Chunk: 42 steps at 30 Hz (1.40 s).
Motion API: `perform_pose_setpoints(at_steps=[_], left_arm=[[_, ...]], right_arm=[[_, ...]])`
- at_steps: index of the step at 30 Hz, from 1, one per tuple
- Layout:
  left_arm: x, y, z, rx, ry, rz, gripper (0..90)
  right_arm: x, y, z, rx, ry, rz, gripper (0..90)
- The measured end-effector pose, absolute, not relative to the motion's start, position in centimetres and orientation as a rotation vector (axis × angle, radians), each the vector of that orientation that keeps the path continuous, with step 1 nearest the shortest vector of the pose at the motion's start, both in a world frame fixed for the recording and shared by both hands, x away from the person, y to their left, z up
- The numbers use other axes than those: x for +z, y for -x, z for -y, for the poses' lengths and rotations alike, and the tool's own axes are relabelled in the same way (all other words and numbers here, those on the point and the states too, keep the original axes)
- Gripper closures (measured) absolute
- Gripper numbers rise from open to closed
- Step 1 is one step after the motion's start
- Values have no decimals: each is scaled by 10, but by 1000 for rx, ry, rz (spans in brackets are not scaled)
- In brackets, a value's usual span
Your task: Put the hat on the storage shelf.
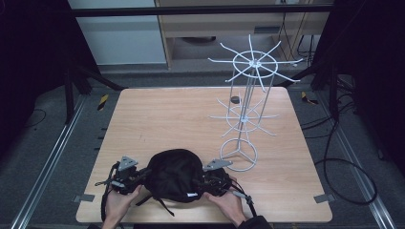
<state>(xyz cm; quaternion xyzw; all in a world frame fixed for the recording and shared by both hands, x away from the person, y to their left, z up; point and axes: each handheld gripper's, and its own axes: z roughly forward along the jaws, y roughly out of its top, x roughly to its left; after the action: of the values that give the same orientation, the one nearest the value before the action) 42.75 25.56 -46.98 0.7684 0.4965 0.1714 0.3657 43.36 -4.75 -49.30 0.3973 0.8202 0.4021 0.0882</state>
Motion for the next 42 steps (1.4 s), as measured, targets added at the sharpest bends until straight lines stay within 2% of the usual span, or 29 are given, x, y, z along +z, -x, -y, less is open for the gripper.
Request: perform_pose_setpoints(at_steps=[1,2,6,10,18,30,32,38,42], left_arm=[[-470,-427,-256,444,-1974,-1274,793],[-469,-427,-256,443,-1970,-1274,793],[-470,-428,-255,426,-1956,-1270,790],[-473,-431,-249,413,-1964,-1255,779],[-476,-440,-240,419,-1954,-1255,774],[-484,-461,-238,369,-1916,-1273,759],[-482,-459,-240,360,-1909,-1266,741],[-467,-452,-244,398,-1892,-1227,614],[-456,-445,-248,421,-1870,-1211,581]], right_arm=[[-493,-434,48,1197,-1182,-2441,556],[-492,-434,48,1187,-1189,-2430,634],[-484,-436,54,1212,-1205,-2364,756],[-469,-436,62,1285,-1183,-2266,809],[-444,-424,63,1385,-973,-2168,820],[-450,-415,53,1351,-829,-2222,818],[-452,-415,53,1338,-839,-2217,818],[-452,-415,57,1291,-889,-2187,818],[-452,-416,61,1265,-910,-2163,820]])
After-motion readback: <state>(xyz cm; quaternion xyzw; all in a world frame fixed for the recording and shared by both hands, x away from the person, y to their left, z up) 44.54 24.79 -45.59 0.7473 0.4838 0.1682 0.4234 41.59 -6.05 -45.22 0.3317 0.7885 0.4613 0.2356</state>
